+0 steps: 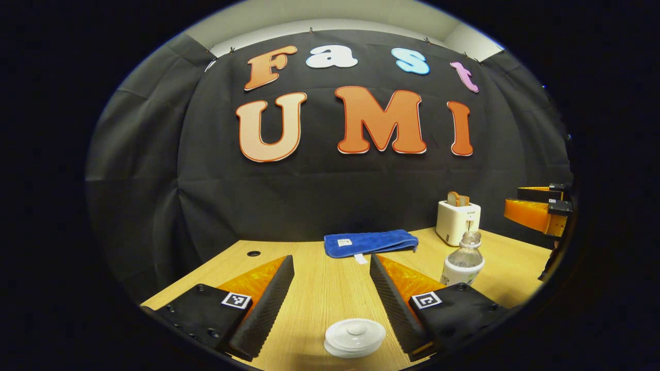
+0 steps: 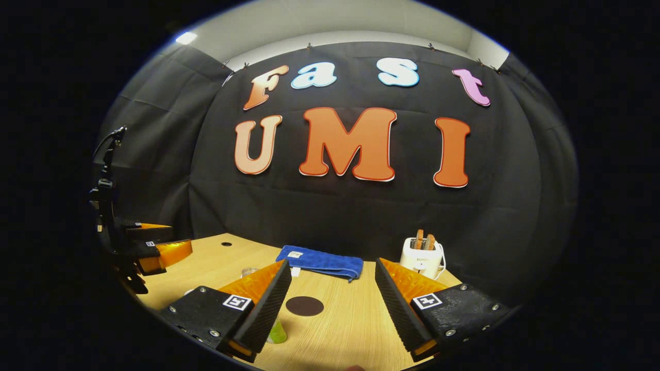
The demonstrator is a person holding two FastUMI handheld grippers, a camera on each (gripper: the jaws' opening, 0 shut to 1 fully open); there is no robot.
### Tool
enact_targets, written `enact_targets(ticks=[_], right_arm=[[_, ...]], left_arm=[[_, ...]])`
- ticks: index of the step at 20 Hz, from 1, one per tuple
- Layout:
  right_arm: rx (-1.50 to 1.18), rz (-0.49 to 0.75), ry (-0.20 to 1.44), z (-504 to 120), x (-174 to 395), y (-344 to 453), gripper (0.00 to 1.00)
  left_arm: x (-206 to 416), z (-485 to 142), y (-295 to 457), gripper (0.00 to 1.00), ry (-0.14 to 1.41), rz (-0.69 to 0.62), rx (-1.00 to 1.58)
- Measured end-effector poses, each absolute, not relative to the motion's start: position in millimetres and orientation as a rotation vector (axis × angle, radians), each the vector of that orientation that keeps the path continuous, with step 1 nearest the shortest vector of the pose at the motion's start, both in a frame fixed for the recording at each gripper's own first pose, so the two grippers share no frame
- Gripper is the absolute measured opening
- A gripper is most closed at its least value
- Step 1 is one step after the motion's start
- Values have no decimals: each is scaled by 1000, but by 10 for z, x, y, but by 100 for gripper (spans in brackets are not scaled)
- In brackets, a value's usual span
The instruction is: Open the teacup lid with one hand, grasp the water bottle and pour water into the teacup with the other hand; after pouring, place the water bottle on the coaster and then close the teacup lid.
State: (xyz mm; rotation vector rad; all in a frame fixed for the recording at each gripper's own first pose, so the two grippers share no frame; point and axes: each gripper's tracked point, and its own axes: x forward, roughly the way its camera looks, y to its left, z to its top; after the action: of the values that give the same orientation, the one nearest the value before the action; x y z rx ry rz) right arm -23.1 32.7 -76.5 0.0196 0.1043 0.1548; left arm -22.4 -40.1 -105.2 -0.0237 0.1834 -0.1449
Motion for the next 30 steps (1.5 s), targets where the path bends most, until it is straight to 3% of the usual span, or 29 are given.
enact_targets(ticks=[11, 15, 18, 19, 21, 23, 24, 25, 30], right_arm=[[2, 323, 308, -1715, -514, 722, 98], [19, 362, 328, -1851, -551, 812, 97], [20, 370, 344, -1956, -567, 857, 97], [19, 371, 352, -1988, -555, 863, 97], [20, 375, 363, -2033, -555, 865, 97], [21, 376, 366, -2052, -546, 869, 97], [23, 377, 368, -2067, -539, 871, 97], [24, 377, 369, -2073, -535, 871, 97], [27, 413, 374, -2092, -491, 1013, 97]], left_arm=[[-405, -1871, -660, 98, 339, -222, -8], [-457, -2091, -721, 90, 393, -253, -9], [-434, -2230, -748, 77, 420, -252, 4], [-433, -2266, -742, 79, 428, -250, 13], [-415, -2287, -744, 65, 436, -249, 18], [-379, -2290, -749, 64, 434, -246, 31], [-386, -2291, -774, 43, 440, -254, 33], [-373, -2281, -780, 38, 434, -254, 33], [-338, -2255, -761, 29, 413, -244, 13]])
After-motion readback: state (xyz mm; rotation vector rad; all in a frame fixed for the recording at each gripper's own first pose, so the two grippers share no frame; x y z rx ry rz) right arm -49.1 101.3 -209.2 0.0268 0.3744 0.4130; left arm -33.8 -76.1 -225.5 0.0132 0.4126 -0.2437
